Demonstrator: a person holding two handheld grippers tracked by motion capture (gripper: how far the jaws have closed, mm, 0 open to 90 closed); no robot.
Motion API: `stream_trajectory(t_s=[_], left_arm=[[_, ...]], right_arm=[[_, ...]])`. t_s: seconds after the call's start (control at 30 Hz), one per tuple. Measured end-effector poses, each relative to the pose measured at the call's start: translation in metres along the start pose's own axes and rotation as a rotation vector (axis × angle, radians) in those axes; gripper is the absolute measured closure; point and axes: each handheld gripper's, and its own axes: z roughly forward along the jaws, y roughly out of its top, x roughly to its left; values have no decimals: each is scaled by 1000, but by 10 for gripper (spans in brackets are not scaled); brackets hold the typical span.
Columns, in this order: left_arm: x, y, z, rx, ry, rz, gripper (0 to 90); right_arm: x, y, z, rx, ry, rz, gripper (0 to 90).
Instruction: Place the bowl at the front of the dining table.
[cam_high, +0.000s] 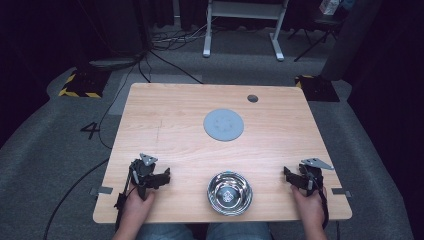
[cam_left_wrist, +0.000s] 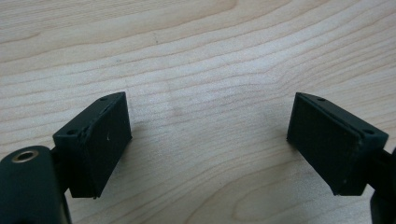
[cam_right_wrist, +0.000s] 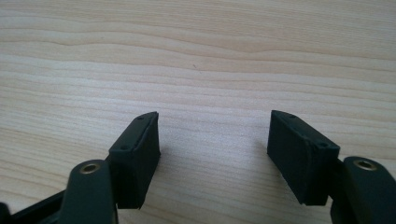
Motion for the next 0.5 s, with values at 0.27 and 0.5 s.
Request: stream_trajectory(t_s=[0.27,0.5], left_arm=[[0,0,0,0,0,1,136],[0,0,0,-1,0,1,136]], right_arm=[[0,0,0,1,5,-2,338],[-2,4,-4,24,47,34,362]])
